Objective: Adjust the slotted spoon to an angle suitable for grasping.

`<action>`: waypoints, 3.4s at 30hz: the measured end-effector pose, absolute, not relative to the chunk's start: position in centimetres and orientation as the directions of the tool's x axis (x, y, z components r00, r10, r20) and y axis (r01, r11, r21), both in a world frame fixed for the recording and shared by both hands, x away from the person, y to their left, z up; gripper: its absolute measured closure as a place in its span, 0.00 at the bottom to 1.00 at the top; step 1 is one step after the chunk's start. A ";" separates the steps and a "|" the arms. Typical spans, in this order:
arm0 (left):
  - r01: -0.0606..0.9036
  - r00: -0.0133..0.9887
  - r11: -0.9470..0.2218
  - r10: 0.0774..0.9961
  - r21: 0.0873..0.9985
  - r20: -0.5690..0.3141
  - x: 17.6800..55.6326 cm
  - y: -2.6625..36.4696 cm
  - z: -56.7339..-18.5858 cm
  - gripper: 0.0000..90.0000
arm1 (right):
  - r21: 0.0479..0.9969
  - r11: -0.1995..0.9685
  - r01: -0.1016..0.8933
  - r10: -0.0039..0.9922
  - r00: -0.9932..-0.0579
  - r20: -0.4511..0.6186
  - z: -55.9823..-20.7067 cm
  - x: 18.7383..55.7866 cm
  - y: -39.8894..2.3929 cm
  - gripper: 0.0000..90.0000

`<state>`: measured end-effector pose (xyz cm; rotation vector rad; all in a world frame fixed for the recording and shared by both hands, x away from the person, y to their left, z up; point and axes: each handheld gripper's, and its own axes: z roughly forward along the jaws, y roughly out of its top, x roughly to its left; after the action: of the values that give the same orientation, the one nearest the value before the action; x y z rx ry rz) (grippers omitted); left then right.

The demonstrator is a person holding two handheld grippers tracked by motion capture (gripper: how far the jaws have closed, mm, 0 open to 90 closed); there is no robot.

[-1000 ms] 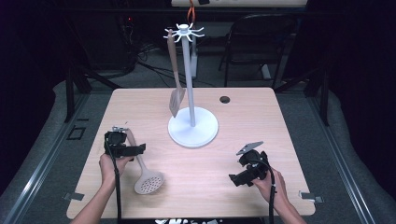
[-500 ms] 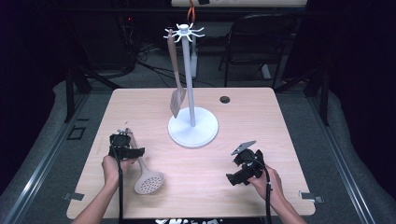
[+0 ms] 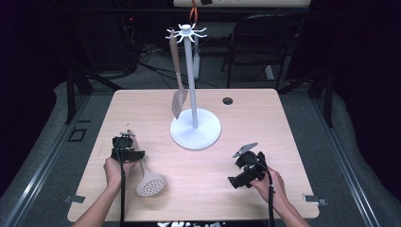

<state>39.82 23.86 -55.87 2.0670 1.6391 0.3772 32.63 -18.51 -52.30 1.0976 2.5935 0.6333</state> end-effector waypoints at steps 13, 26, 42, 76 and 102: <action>0.830 0.264 -0.181 0.961 0.528 -0.086 39.8 24.1 -55.8 0.58 | 0.480 0.629 0.611 0.721 -0.689 -0.068 -52.3 32.7 -18.4 0.02; 0.837 0.273 -0.190 0.957 0.514 -0.092 39.7 23.9 -55.7 0.59 | 0.476 0.627 0.617 0.723 -0.689 -0.059 -52.4 32.7 -18.5 0.02; 0.851 0.269 -0.211 0.961 0.480 -0.055 40.0 23.3 -56.1 0.51 | 0.471 0.638 0.609 0.713 -0.699 -0.061 -52.5 32.6 -18.3 0.02; 0.816 0.460 -0.387 0.885 0.429 -0.077 38.8 21.1 -55.6 0.61 | 0.442 0.667 0.600 0.694 -0.716 -0.073 -52.6 32.7 -18.1 0.02; 0.822 0.477 -0.403 0.873 0.402 -0.100 40.3 22.9 -55.3 0.75 | 0.441 0.669 0.598 0.692 -0.718 -0.076 -52.7 32.7 -18.1 0.02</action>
<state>40.31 22.89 -55.27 2.3319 1.4166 0.1756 32.67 -18.06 -52.66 1.0415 2.6469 0.5751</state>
